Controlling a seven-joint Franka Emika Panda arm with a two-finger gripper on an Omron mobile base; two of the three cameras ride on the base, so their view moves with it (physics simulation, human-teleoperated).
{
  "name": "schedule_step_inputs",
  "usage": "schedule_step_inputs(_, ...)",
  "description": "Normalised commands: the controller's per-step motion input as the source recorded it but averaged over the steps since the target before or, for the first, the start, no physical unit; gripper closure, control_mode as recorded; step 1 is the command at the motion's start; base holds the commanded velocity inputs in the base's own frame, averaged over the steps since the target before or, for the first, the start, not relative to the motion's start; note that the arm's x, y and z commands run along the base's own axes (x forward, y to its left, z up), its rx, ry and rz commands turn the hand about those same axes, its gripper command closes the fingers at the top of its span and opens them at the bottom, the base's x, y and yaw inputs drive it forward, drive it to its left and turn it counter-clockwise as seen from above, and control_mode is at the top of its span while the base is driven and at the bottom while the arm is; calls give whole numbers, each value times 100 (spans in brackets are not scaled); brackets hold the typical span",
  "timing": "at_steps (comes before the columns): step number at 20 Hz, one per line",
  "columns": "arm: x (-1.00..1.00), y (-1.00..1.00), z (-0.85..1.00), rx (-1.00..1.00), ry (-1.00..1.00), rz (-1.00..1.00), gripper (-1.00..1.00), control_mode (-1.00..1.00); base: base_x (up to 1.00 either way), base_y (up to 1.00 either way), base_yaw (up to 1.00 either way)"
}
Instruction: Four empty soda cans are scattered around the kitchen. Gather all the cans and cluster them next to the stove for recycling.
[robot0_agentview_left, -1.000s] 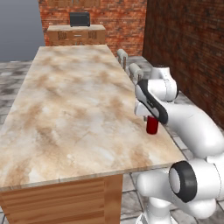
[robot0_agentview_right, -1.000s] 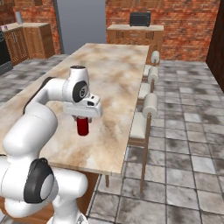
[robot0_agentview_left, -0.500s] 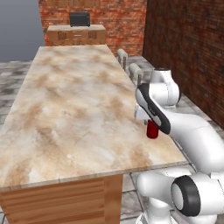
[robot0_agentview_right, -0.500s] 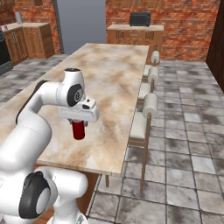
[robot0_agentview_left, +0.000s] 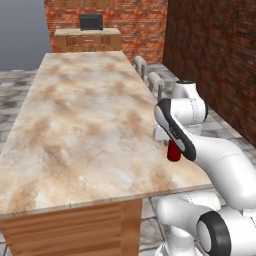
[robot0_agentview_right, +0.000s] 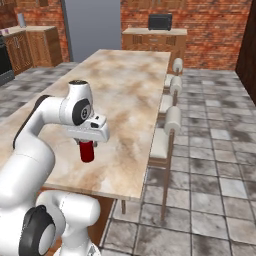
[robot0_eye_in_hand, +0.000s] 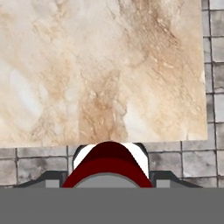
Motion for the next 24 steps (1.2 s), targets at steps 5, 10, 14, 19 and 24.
schedule_step_inputs(5, 0, 0, 0, 0, 0, 0, 100, 100, -36, 38, 0)
schedule_step_inputs(10, 0, 0, 0, 0, 0, 0, 100, 100, -66, 38, -2)
schedule_step_inputs(14, 0, 0, 0, 0, 0, 0, 100, 100, -69, 56, -2)
schedule_step_inputs(19, 0, 0, 0, 0, 0, 0, 100, 100, -65, 74, -1)
schedule_step_inputs(24, 0, 0, 0, 0, 0, 0, 100, 100, -43, 96, 0)
